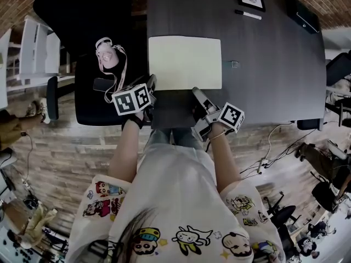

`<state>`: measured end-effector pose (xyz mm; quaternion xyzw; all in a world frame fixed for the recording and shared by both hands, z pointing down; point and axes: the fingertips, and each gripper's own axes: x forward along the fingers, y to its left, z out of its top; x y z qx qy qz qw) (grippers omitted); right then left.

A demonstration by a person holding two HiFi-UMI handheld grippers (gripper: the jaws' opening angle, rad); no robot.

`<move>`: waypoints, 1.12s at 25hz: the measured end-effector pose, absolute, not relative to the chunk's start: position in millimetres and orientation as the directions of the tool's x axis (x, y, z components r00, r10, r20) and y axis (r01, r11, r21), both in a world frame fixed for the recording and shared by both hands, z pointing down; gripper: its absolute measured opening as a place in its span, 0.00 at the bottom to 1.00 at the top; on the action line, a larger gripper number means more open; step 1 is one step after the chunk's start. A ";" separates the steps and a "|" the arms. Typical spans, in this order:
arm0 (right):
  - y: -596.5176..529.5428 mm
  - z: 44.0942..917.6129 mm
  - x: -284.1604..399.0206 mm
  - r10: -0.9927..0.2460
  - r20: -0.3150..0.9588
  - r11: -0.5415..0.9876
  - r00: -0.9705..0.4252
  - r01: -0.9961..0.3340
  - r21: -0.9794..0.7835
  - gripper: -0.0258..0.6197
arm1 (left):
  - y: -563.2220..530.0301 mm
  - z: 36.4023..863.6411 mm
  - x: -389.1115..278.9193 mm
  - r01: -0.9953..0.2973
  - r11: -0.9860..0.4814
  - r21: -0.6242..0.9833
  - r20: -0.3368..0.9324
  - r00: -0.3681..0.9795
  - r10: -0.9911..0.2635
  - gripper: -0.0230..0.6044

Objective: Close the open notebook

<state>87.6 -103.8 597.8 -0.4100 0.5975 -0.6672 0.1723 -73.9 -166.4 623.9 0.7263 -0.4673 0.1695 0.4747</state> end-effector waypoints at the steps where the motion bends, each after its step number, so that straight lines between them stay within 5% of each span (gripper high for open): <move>1: -105.0 598.3 87.8 -0.738 0.316 -0.256 -0.596 -0.186 -0.949 0.47 | -166.5 623.6 -74.2 -0.843 -0.111 0.527 0.693 0.502 -0.518 0.19; 5: -110.1 597.8 96.3 -0.818 0.250 -0.309 -0.518 0.029 -0.951 0.53 | -166.2 623.4 -73.4 -0.849 -0.113 0.516 0.697 0.492 -0.522 0.19; 16: -123.4 590.3 95.2 -0.868 0.142 -0.262 -0.476 0.196 -0.945 0.56 | -166.5 624.1 -73.2 -0.854 -0.140 0.502 0.693 0.494 -0.525 0.17; 28: -119.9 585.2 125.8 -0.865 0.152 -0.166 -0.477 -0.013 -0.986 0.51 | -166.6 624.4 -73.3 -0.843 -0.161 0.513 0.694 0.518 -0.501 0.17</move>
